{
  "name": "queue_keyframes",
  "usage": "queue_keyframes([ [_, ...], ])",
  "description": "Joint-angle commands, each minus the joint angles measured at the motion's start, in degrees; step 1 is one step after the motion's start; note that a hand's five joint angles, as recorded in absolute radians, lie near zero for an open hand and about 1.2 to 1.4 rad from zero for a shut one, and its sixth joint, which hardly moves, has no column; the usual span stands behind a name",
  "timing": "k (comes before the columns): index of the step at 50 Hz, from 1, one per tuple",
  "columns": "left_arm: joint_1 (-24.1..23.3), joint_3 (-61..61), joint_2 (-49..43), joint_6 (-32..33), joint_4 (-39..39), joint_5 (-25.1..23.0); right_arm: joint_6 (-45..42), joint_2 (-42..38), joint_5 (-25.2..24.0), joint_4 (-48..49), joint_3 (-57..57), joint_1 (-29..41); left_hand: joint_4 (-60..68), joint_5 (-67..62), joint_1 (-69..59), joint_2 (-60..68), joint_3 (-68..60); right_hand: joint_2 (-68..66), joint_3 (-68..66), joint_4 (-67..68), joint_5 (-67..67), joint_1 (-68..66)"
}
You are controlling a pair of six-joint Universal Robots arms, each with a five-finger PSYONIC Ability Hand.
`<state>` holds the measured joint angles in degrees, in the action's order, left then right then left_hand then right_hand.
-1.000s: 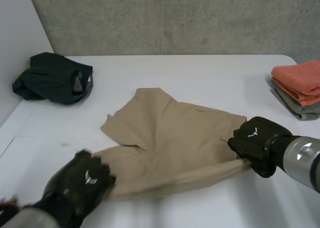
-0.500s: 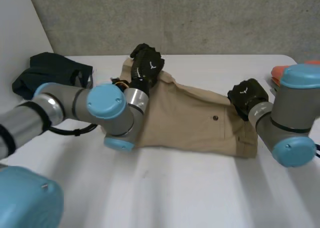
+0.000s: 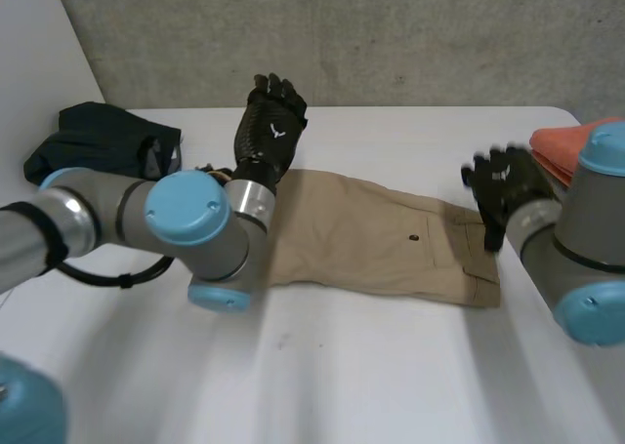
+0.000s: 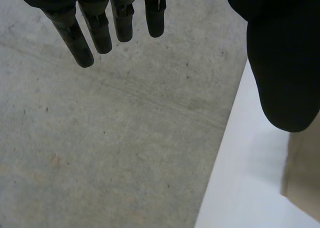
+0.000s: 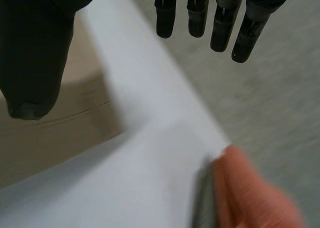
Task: Fold the laundry.
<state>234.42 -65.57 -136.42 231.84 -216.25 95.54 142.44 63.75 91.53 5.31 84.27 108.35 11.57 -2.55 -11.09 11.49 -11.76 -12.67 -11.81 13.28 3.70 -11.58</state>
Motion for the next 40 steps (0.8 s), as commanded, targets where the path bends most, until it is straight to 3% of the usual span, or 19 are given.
queue_keyframes([
  [1,-0.8,-10.8,7.57,-6.21,0.31,0.44,8.81,2.43,-3.81,-11.11,6.34,-0.86,-1.57,2.55,1.09,-1.49,1.76,2.67,1.81,-3.28,-3.7,1.58],
  [8,-0.81,-16.26,11.35,-8.86,0.31,0.26,13.21,1.73,-11.81,-5.75,10.56,-4.9,-1.57,2.55,1.09,-1.49,1.76,-9.33,-10.19,8.71,8.3,-10.42],
  [9,-0.89,-16.52,11.35,-8.77,0.39,0.26,13.3,1.38,-11.99,-4.79,10.56,-4.99,-1.57,2.55,1.09,-1.49,1.76,-14.35,-15.21,13.74,13.32,-15.45],
  [10,-0.89,-16.87,11.44,-8.77,0.4,0.26,13.3,0.51,-11.9,-2.78,10.56,-4.9,-1.57,2.55,1.09,-1.49,1.76,-27.89,-28.75,27.28,26.86,-28.98],
  [13,-0.89,-17.14,11.62,-8.86,0.4,0.35,12.86,-0.9,-11.9,-0.74,10.3,-5.08,-1.57,2.55,1.09,-1.49,1.76,-43.45,-44.32,42.84,42.43,-44.55],
  [14,-0.98,-17.23,11.79,-8.94,0.4,0.35,12.6,-1.43,-11.38,-0.3,9.78,-5.17,-1.57,2.55,1.09,-1.49,1.76,-61.32,-62.18,60.71,60.29,-62.41],
  [15,-0.98,-17.31,11.88,-8.94,0.4,0.35,12.51,-1.52,-11.29,-0.38,9.68,-5.25,-1.57,2.55,1.09,-1.49,1.76,-67.27,-68.13,66.66,66.24,-68.36],
  [21,-0.63,-18.02,13.11,-9.03,0.4,0.44,11.98,-0.65,-10.76,-0.03,11.18,-7.97,-1.57,2.55,1.09,-1.49,1.76,-67.33,-68.19,66.72,66.3,-68.42],
  [25,-0.28,-18.63,14.34,-9.03,0.4,0.35,9.44,4.36,-11.37,-0.47,13.02,-12.28,-1.57,2.55,1.09,-1.49,1.76,-67.33,-68.19,66.72,66.3,-68.42],
  [31,-0.1,-19.86,16.36,-9.12,0.48,0.35,-1.27,6.39,-11.11,-0.91,14.17,-19.84,-1.57,2.55,1.09,-1.49,1.76,-67.33,-68.19,66.72,66.3,-68.42],
  [35,-0.1,-21.71,18.12,-9.12,0.48,0.35,-11.38,7.0,-9.27,-1.79,13.38,-20.29,-1.57,2.55,1.09,-1.49,1.76,-67.33,-68.19,66.72,66.3,-68.42],
  [40,-0.02,-23.9,20.31,-9.12,0.4,0.26,-15.62,9.11,-9.26,-1.0,10.92,-18.18,-1.57,2.55,1.09,-1.49,1.76,-67.33,-68.19,66.72,66.3,-68.42],
])
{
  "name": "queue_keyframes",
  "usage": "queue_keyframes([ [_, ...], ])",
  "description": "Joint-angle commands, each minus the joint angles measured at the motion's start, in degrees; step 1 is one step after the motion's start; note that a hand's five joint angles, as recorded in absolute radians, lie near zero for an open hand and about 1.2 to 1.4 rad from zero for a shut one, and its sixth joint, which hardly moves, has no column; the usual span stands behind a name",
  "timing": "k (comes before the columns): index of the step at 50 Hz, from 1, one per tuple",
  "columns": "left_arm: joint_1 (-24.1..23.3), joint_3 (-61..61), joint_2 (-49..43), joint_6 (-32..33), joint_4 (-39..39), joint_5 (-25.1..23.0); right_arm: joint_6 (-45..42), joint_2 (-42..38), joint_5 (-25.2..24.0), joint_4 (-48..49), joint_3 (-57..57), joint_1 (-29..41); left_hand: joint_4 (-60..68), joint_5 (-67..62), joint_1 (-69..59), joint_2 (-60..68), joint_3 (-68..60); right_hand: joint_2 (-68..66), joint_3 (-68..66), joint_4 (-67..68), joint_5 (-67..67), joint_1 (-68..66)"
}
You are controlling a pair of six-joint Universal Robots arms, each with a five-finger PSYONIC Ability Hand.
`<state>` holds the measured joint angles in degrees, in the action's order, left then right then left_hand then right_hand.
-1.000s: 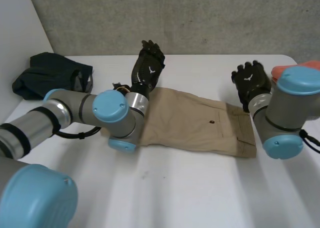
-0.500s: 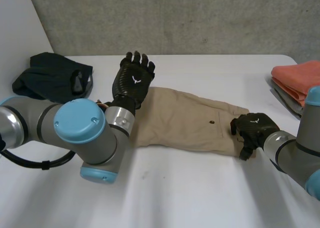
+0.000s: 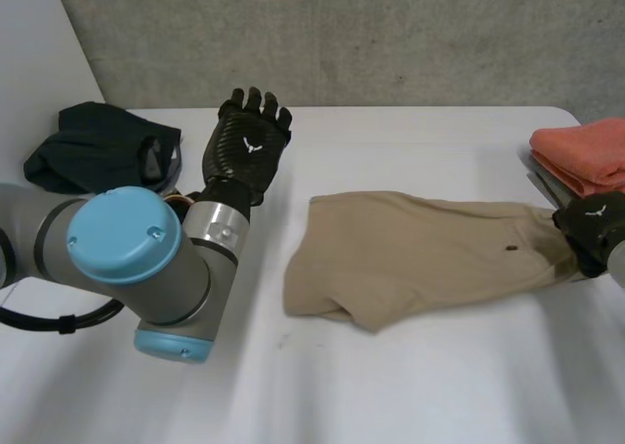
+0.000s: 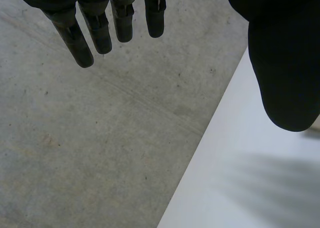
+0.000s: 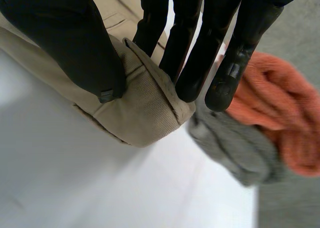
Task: Fold the laundry.
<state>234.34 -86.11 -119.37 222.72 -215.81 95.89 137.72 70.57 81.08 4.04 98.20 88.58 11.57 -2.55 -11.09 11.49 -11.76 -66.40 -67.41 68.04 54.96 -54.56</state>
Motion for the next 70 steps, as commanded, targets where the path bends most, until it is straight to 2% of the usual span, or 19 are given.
queue_keyframes([
  [1,0.15,-3.62,3.62,-0.09,-0.05,-0.01,-10.81,2.64,1.01,0.52,-3.54,2.55,-1.57,2.55,1.09,-1.49,1.76,-13.6,-12.59,11.96,15.04,-25.44],
  [5,1.11,-5.12,5.9,-0.53,-0.05,0.08,-11.5,2.82,-1.61,4.73,-7.84,15.88,-1.57,2.55,1.09,-1.49,1.76,-13.6,-12.59,11.96,15.04,-25.44],
  [9,2.08,-6.0,7.57,-2.54,-0.05,0.08,-12.47,1.86,-6.44,9.65,-8.47,24.59,-1.57,2.55,1.09,-1.49,1.76,-13.6,-12.59,11.96,15.04,-25.44],
  [15,3.14,-7.05,9.25,-5.8,-0.05,0.0,-13.97,-4.55,-12.61,11.69,-8.29,32.43,-1.57,2.55,1.09,-1.49,1.76,-13.6,-12.59,11.96,15.04,-25.44],
  [21,3.31,-7.15,9.51,-6.86,-0.05,-0.18,-15.11,-8.86,-12.97,10.2,-9.25,38.5,-1.57,2.55,1.09,-1.49,1.76,-13.6,-12.59,11.96,15.04,-25.44],
  [23,3.31,-6.62,9.34,-6.86,-0.05,-0.09,-14.15,-8.69,-12.88,9.76,-9.52,38.59,-1.57,2.55,1.09,-1.49,1.76,-8.16,-7.16,6.52,9.61,-20.01],
  [24,3.4,-6.44,9.34,-6.86,-0.05,-0.18,-13.71,-8.69,-12.88,9.58,-9.52,38.68,-1.57,2.55,1.09,-1.49,1.76,4.88,5.89,-6.52,-3.44,-6.96],
  [25,3.23,-5.83,9.34,-6.86,-0.14,-0.18,-11.71,-8.6,-12.61,9.49,-9.52,38.68,-1.57,2.55,1.09,-1.49,1.76,40.98,41.99,-42.62,-39.54,29.14],
  [26,2.88,-5.3,9.34,-6.86,-0.14,-0.35,-10.21,-8.52,-12.35,9.4,-9.52,38.77,-1.57,2.55,1.09,-1.49,1.76,56.4,57.41,-58.04,-54.96,44.56],
  [28,2.7,-4.07,8.9,-6.95,-0.14,-0.27,-6.17,-7.38,-11.91,9.14,-9.35,38.51,-1.57,2.55,1.09,-1.49,1.76,56.4,57.41,-58.04,-54.96,44.56],
  [32,1.03,0.23,7.58,-7.91,-0.05,-0.09,8.32,0.96,-10.24,8.97,-8.47,35.79,-1.35,2.34,0.87,-1.27,1.55,56.4,57.41,-58.04,-54.96,44.56],
  [33,-0.36,2.24,6.45,-9.13,0.3,-0.27,14.97,3.5,-8.5,8.53,-8.55,33.95,-1.19,2.17,0.71,-1.1,1.38,56.4,57.41,-58.04,-54.96,44.56],
  [37,-3.97,7.25,2.76,-12.29,3.97,-0.71,29.14,6.51,-3.22,4.68,-9.08,27.46,-1.19,2.17,0.7,-1.1,1.38,56.4,57.41,-58.04,-54.96,44.56],
  [39,-5.21,9.2,0.99,-13.62,6.35,-1.41,31.72,6.78,-2.07,1.95,-9.78,25.07,-0.85,1.83,0.37,-0.77,1.04,56.4,57.41,-58.04,-54.96,44.56],
  [42,-7.14,13.15,-3.05,-16.08,11.71,-3.52,31.91,5.9,-1.89,-2.63,-11.8,22.51,-0.52,1.5,0.04,-0.43,0.71,56.4,57.41,-58.04,-54.96,44.56],
  [46,-8.9,17.55,-8.14,-19.51,18.39,-3.79,30.77,1.69,-1.36,-5.18,-14.44,22.25,0.83,0.15,-1.31,0.91,-0.64,56.4,57.41,-58.04,-54.96,44.56],
  [55,-8.82,23.35,-16.32,-22.59,30.25,-4.04,29.62,-12.62,-2.5,-9.14,-23.04,22.33,3.02,-2.04,-3.5,3.1,-2.83,56.4,57.41,-58.04,-54.96,44.56],
  [62,-7.68,26.52,-19.75,-22.59,35.54,-3.61,27.7,-19.58,-4.09,-10.99,-26.31,22.25,3.02,-2.04,-3.5,3.1,-2.83,56.4,57.41,-58.04,-54.96,44.56],
  [70,-5.39,28.01,-19.05,-22.41,38.44,-3.87,16.81,-20.56,-0.67,-10.99,-26.75,22.33,2.85,-1.87,-3.33,2.94,-2.66,56.4,57.41,-58.04,-54.96,44.56],
])
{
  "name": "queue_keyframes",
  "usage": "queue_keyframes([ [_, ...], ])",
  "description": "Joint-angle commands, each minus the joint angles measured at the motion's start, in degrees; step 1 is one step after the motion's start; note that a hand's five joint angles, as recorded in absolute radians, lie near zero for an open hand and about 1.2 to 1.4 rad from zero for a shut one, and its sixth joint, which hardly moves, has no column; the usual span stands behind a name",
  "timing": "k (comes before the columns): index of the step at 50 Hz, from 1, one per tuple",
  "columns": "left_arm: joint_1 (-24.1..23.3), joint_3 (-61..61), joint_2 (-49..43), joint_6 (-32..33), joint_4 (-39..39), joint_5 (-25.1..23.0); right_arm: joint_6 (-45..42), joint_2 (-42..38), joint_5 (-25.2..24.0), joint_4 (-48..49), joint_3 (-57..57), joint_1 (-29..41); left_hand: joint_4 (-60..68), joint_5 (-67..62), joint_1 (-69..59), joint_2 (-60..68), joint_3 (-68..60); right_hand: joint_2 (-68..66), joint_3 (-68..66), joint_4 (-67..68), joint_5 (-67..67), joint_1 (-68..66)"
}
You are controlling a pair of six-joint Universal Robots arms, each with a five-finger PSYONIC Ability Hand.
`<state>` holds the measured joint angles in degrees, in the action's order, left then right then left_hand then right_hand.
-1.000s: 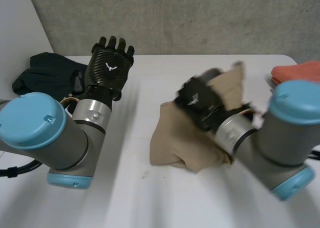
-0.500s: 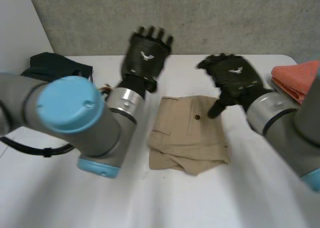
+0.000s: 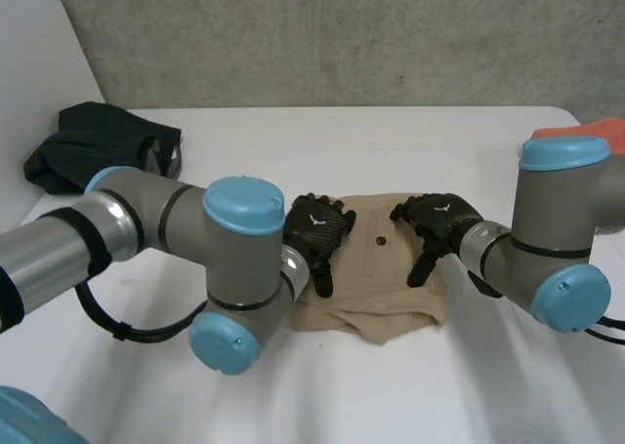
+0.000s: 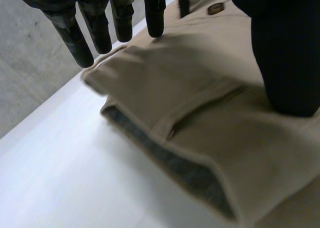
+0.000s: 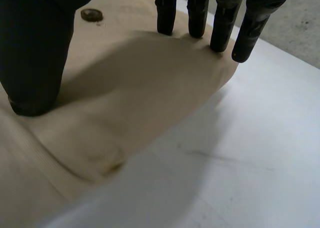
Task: Fold the laundry.
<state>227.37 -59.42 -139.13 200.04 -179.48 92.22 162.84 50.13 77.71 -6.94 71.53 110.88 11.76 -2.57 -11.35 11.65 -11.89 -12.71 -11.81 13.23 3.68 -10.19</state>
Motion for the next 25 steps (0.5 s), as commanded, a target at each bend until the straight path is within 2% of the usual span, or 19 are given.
queue_keyframes([
  [1,1.67,1.59,0.79,0.35,2.46,-0.29,-9.03,0.23,3.15,0.0,-0.07,0.04,2.5,-1.69,-2.91,2.6,-2.36,2.71,1.81,-3.23,-3.68,0.19],
  [7,1.76,2.65,3.68,0.18,4.93,-0.9,-10.62,5.41,4.64,0.44,2.38,0.04,0.48,0.33,-0.89,0.59,-0.35,2.71,1.81,-3.23,-3.68,0.19],
  [11,2.38,1.86,7.55,-0.09,5.1,-3.27,-10.09,9.89,4.64,3.5,5.98,0.13,-0.36,1.18,-0.04,-0.26,0.5,2.71,1.81,-3.23,-3.68,0.19],
  [18,4.83,-2.27,21.43,-4.04,5.1,-11.53,-7.99,22.11,5.09,12.21,17.23,1.36,-0.53,1.34,0.12,-0.43,0.67,2.71,1.81,-3.23,-3.68,0.19],
  [19,5.71,-3.06,23.79,-5.7,5.19,-14.15,-7.29,23.25,5.0,13.17,19.77,1.79,-0.53,1.34,0.12,-0.43,0.67,2.71,1.81,-3.23,-3.68,0.19],
  [25,8.52,-4.91,28.74,-10.1,7.91,-24.36,-3.59,23.62,4.3,17.92,28.31,4.52,-0.2,1.01,-0.21,-0.09,0.33,2.71,1.81,-3.23,-3.68,0.19],
])
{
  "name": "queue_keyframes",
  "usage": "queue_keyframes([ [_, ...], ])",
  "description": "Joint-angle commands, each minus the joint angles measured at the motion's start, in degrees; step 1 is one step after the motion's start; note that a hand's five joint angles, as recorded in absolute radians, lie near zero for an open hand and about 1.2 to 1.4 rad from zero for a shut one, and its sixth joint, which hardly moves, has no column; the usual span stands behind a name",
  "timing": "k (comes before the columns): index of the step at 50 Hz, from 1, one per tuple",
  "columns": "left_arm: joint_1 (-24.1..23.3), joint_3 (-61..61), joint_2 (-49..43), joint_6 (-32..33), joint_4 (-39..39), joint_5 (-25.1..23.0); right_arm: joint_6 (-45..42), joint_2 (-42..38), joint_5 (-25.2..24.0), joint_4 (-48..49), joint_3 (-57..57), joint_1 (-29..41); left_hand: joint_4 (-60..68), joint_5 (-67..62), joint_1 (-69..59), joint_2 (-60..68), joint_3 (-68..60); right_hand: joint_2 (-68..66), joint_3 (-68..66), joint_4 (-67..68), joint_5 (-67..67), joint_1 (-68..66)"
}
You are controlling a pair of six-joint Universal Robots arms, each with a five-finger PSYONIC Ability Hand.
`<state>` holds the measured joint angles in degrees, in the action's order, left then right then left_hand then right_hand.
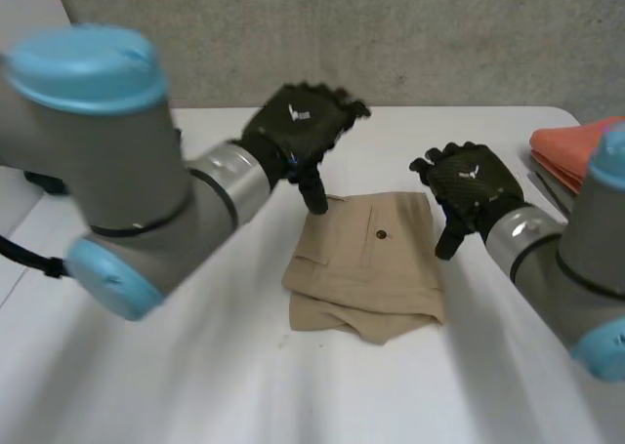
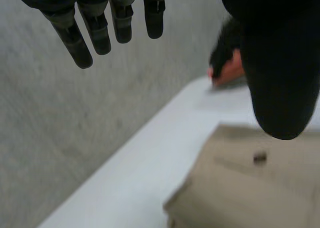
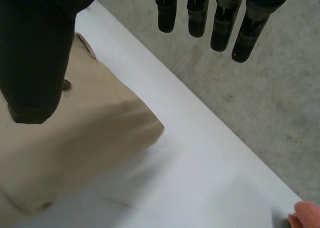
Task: Fold the laundry.
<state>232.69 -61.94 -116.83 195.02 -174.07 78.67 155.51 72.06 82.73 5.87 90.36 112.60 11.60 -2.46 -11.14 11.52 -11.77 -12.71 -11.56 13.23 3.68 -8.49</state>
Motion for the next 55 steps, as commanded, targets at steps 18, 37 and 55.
queue_keyframes([
  [18,6.2,-5.11,7.23,-5.7,5.94,-15.13,3.22,-9.83,-2.4,20.67,14.76,7.28,0.8,0.06,-1.26,0.88,-0.63,2.71,1.56,-3.23,-3.68,-1.51],
  [37,6.46,-5.64,7.32,-5.88,5.85,-15.13,-2.67,-18.71,-1.26,25.68,4.3,7.81,0.8,0.06,-1.26,0.88,-0.63,-7.12,-8.27,6.6,6.15,-11.34],
  [55,6.37,-6.78,7.5,-5.88,5.85,-15.13,-2.41,-26.71,-2.05,24.37,-10.64,7.64,0.96,-0.11,-1.43,1.05,-0.8,-64.37,-65.52,63.85,63.4,-68.59],
])
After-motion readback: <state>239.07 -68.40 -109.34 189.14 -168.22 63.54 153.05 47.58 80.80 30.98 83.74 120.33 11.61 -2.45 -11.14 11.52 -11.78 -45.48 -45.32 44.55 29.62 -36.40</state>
